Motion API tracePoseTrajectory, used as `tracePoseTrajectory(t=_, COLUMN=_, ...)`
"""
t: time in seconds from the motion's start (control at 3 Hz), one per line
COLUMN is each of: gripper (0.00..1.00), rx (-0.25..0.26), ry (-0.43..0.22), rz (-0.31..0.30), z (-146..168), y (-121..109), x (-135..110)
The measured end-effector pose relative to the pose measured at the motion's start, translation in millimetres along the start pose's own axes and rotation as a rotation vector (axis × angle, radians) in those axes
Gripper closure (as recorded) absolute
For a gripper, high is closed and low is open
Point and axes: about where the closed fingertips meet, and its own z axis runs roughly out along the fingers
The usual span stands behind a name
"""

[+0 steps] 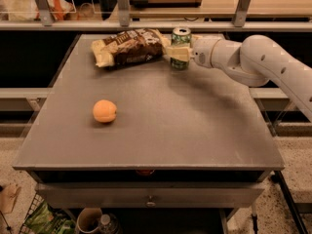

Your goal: Move green can near brown chip bag

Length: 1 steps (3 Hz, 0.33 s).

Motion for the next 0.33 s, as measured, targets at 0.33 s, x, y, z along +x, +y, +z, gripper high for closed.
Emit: tracePoseTrajectory(t=0.33, gripper=0.59, rx=-0.004, ry=0.0, rz=0.0, z=2.2, y=1.9, x=-0.2)
